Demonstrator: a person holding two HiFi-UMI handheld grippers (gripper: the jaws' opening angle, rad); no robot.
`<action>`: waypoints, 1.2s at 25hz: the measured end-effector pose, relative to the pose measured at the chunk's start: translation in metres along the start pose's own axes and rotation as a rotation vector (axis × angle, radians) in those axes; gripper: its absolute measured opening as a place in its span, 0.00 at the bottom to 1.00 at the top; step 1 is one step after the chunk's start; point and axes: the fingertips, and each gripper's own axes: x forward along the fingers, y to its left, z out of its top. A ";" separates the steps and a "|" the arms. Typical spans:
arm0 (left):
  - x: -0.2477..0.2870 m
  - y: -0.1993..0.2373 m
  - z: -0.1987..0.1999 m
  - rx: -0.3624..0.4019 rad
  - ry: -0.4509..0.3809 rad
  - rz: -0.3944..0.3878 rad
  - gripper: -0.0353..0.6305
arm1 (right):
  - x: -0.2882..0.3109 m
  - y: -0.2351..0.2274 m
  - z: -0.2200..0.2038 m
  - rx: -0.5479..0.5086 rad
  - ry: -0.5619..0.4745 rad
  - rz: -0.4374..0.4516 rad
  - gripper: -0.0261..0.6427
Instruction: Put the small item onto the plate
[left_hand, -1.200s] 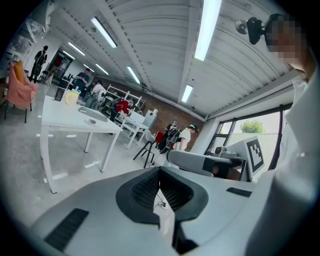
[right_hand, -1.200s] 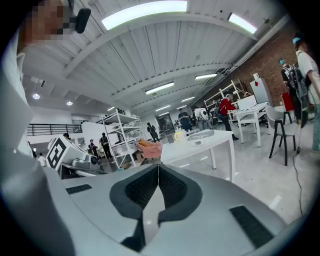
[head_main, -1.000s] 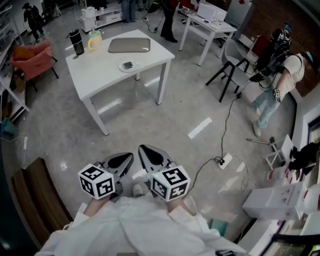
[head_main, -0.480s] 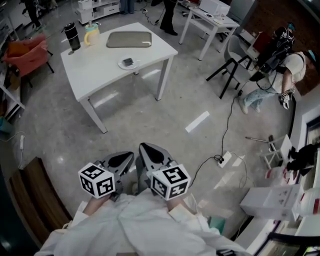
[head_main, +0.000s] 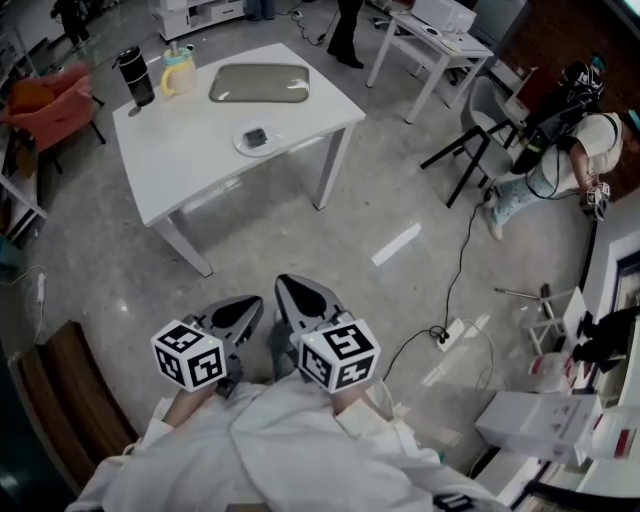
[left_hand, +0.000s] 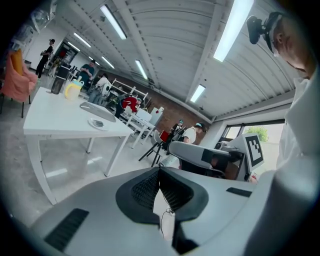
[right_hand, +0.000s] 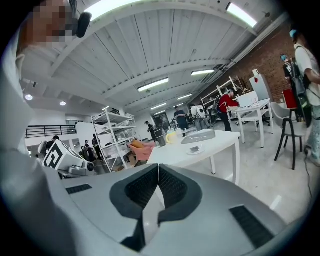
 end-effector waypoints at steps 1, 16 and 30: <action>0.008 0.007 0.009 0.000 -0.004 0.006 0.07 | 0.009 -0.008 0.005 -0.001 0.006 0.004 0.06; 0.125 0.088 0.134 0.002 -0.073 0.053 0.07 | 0.125 -0.124 0.101 -0.060 0.017 0.067 0.06; 0.154 0.113 0.150 -0.027 -0.057 0.096 0.07 | 0.156 -0.155 0.105 -0.038 0.056 0.089 0.06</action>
